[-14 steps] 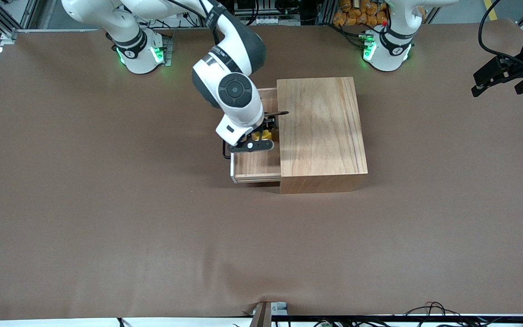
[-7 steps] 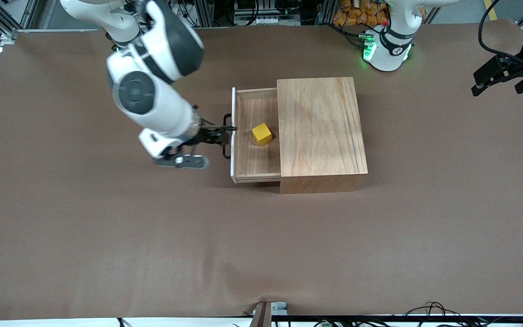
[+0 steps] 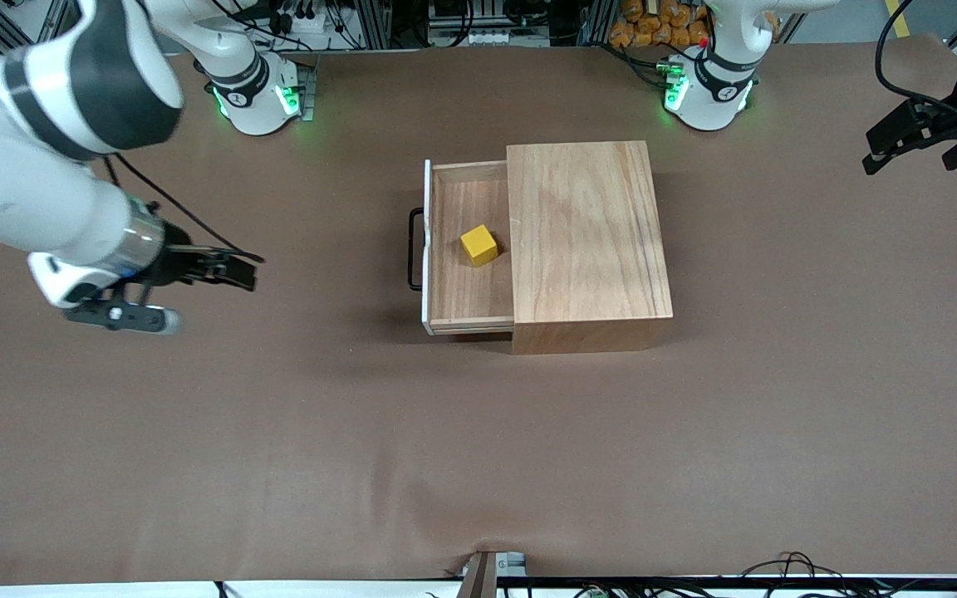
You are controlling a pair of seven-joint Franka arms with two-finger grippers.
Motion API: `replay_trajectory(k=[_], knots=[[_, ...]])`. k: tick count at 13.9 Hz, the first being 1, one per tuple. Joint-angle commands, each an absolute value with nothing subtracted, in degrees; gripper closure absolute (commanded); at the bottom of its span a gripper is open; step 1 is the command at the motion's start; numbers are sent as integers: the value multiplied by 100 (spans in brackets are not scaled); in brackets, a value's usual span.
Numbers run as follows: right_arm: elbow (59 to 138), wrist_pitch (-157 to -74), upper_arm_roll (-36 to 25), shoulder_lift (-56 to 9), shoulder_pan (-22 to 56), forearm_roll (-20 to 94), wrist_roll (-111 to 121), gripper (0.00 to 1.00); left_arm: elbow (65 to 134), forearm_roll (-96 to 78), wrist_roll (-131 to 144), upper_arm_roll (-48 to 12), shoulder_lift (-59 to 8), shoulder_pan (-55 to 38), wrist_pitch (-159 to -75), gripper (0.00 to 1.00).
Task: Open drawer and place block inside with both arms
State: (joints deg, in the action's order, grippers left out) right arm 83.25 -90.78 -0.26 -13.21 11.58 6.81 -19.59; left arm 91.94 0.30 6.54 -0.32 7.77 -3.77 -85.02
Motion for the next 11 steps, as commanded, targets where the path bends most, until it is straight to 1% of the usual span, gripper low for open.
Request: replay_trajectory(k=[1, 4, 7, 8, 11], knots=[[8543, -8913, 97, -967, 775, 475, -1444, 0, 9246, 53, 598, -70, 879, -334, -8429, 0], [8578, -8675, 97, -696, 361, 466, -888, 0, 9246, 53, 589, -70, 888, -334, -8376, 0], [9261, -8675, 97, 129, 343, 194, -879, 0, 9246, 61, 598, -70, 888, -334, -8306, 0], [9377, -8666, 97, 297, 334, 185, -870, 0, 9237, 70, 598, -62, 888, -334, -8314, 0], [9369, -8675, 114, 360, 89, -17, -380, 0, 9150, 105, 589, -61, 862, -334, -8323, 0]])
